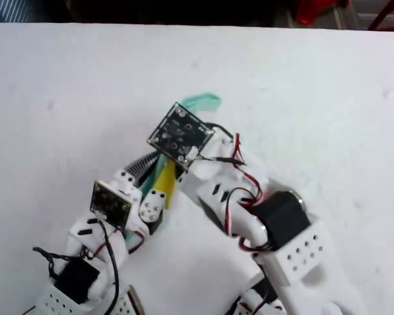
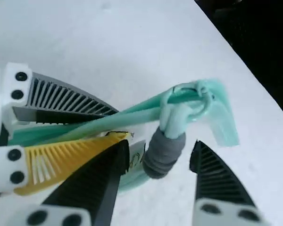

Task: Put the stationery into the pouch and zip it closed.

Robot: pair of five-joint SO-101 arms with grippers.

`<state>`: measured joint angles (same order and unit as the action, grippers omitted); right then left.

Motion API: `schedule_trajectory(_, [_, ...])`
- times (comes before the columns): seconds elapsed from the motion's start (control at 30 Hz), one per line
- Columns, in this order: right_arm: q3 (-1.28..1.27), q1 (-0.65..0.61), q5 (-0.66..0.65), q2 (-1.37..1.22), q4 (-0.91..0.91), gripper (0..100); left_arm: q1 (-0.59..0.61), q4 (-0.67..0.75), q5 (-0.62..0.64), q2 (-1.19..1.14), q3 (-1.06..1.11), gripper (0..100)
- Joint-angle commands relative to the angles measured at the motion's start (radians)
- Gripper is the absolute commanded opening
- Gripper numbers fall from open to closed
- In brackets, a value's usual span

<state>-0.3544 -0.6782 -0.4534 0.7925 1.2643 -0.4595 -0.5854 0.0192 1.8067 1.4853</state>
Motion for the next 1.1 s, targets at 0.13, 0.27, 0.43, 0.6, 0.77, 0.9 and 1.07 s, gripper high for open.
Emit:
schedule_trajectory(0.13, [-0.026,-0.004,-0.012,0.018,-0.108,15.9,0.008,-0.009,0.002,0.010,-0.014,2])
schedule_trajectory(0.27, [-0.028,-0.004,-0.012,0.018,-0.104,11.3,0.008,-0.029,0.002,0.010,-0.017,2])
schedule_trajectory(0.43, [-0.028,-0.002,-0.012,0.018,-0.084,11.3,0.008,-0.029,0.002,0.010,-0.017,2])
schedule_trajectory(0.6, [-0.025,-0.002,-0.012,0.038,-0.074,11.3,0.008,-0.029,0.002,0.010,-0.017,2])
schedule_trajectory(0.77, [-0.031,-0.002,-0.017,0.145,-0.079,11.3,0.008,-0.029,0.002,0.010,-0.017,2])
schedule_trajectory(0.9, [-0.063,-0.008,-0.018,0.154,-0.082,11.3,0.002,-0.029,0.002,0.010,-0.017,2])
schedule_trajectory(1.07, [-0.129,-0.002,-0.014,0.165,-0.134,11.0,0.004,-0.031,0.002,0.010,-0.017,2])
